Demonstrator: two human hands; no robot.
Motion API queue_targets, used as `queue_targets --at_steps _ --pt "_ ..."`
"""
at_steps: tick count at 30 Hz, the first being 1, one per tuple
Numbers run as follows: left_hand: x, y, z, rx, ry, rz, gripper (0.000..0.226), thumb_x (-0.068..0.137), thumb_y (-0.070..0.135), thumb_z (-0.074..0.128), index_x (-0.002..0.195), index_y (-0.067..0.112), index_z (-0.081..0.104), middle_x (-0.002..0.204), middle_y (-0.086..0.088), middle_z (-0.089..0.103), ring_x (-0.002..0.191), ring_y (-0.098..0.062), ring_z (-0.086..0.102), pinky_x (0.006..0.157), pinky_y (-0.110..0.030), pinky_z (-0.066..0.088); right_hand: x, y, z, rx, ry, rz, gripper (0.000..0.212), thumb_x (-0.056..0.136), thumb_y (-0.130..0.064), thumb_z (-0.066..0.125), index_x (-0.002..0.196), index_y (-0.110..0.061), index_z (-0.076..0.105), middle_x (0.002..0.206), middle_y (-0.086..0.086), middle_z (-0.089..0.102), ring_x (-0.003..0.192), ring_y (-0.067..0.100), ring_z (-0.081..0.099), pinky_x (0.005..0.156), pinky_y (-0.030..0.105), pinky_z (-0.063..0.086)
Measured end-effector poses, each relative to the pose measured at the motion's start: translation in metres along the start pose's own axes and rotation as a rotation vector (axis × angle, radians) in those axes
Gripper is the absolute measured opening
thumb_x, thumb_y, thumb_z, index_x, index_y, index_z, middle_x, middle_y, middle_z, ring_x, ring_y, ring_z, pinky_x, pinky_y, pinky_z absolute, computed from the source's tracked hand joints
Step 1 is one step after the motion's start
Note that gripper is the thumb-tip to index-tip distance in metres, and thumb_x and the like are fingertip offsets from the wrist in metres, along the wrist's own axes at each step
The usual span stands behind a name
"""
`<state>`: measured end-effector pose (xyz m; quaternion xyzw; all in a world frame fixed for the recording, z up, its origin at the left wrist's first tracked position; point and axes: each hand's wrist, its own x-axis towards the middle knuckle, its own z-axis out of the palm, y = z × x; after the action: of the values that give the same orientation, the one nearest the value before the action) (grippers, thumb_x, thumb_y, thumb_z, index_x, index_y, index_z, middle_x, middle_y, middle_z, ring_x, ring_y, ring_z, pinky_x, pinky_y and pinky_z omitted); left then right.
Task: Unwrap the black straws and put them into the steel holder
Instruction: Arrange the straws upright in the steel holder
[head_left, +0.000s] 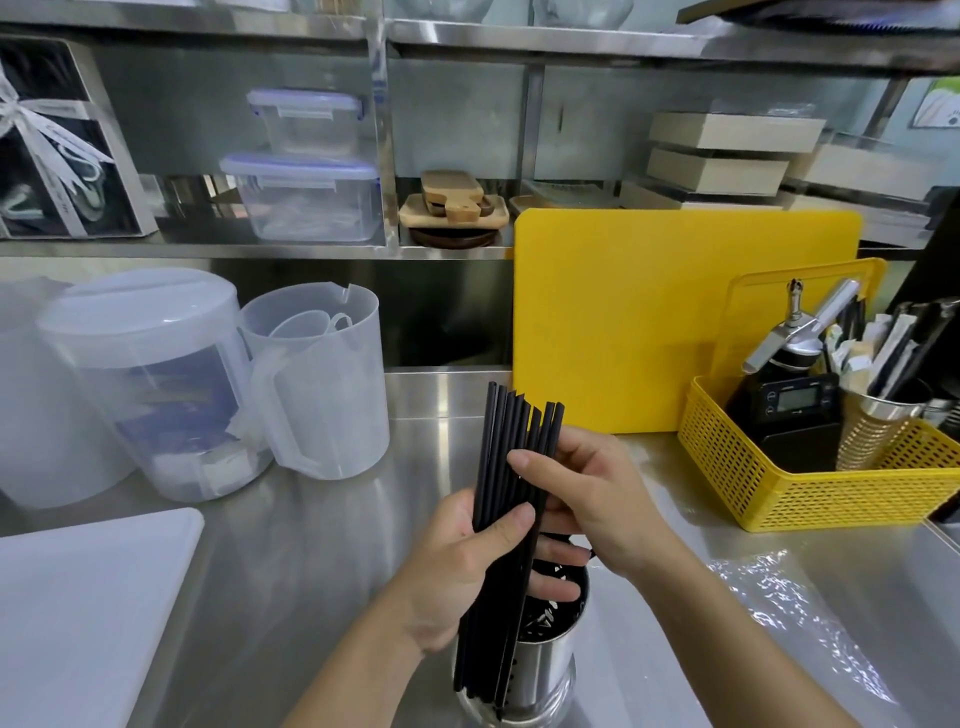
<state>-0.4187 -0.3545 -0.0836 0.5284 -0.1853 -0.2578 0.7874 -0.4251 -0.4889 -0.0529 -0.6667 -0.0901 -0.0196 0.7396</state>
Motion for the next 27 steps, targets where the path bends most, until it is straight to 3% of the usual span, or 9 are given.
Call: queue_targets --at_steps 3,6,9,13,19,24,27 --pt "-0.001 -0.001 0.0 0.032 0.004 0.018 0.033 0.081 0.014 0.053 0.108 -0.006 0.052 0.084 -0.011 0.072 0.065 -0.024 0.068 0.049 -0.031 0.055 -0.001 -0.001 0.002 0.072 0.035 0.036 0.009 0.086 -0.004 0.056 0.08 0.0 0.061 0.055 0.001 0.068 0.048 0.011 0.065 0.043 0.018 0.049" --pt "0.0 -0.004 -0.003 0.066 0.014 0.03 0.031 0.081 0.014 0.054 0.106 -0.003 0.053 0.08 -0.011 0.072 0.057 -0.019 0.063 0.043 -0.026 0.05 0.003 0.004 0.0 0.105 0.13 0.003 0.023 0.086 -0.011 0.06 0.071 0.004 0.052 0.044 -0.002 0.052 0.033 0.006 0.045 0.034 0.014 0.035" --pt "0.0 -0.007 -0.004 0.083 0.016 0.024 0.028 0.08 0.015 0.055 0.103 0.0 0.055 0.08 -0.011 0.072 0.056 -0.017 0.061 0.042 -0.024 0.047 0.007 0.007 -0.008 0.028 0.202 -0.06 0.021 0.077 -0.024 0.064 0.067 -0.007 0.057 0.05 0.004 0.043 0.039 0.01 0.032 0.039 0.018 0.027" --pt "0.0 -0.007 -0.007 0.096 0.013 0.006 0.03 0.08 0.017 0.055 0.105 0.0 0.055 0.075 -0.006 0.07 0.05 -0.014 0.055 0.042 -0.022 0.043 0.011 0.005 -0.01 -0.033 0.239 -0.116 0.02 0.081 -0.014 0.066 0.063 -0.012 0.057 0.043 -0.011 0.041 0.041 0.008 0.03 0.04 0.018 0.026" --pt "-0.004 -0.005 -0.012 0.034 0.0 -0.081 0.03 0.082 0.017 0.057 0.108 0.001 0.055 0.063 0.002 0.052 0.044 -0.007 0.037 0.04 -0.018 0.029 0.037 -0.022 -0.03 0.134 0.483 -0.202 0.026 0.086 -0.008 0.059 0.062 -0.012 0.05 0.04 -0.011 0.032 0.037 0.007 0.022 0.04 0.018 0.015" --pt "0.001 0.007 -0.017 -0.083 0.221 -0.1 0.014 0.092 0.015 0.048 0.093 0.003 0.054 0.057 0.002 0.039 0.039 -0.005 0.03 0.033 -0.015 0.025 0.035 -0.036 -0.035 0.208 0.734 -0.446 0.017 0.097 -0.018 0.045 0.079 -0.017 0.044 0.04 -0.01 0.044 0.035 0.005 0.035 0.035 0.019 0.026" --pt "0.012 0.019 -0.021 -0.254 0.362 -0.031 0.014 0.092 0.017 0.048 0.081 0.007 0.05 0.055 0.0 0.051 0.039 -0.009 0.045 0.035 -0.018 0.039 0.028 -0.024 -0.024 0.082 0.666 -0.518 0.017 0.094 -0.007 0.049 0.079 -0.014 0.043 0.049 -0.002 0.061 0.034 0.011 0.051 0.032 0.02 0.032"
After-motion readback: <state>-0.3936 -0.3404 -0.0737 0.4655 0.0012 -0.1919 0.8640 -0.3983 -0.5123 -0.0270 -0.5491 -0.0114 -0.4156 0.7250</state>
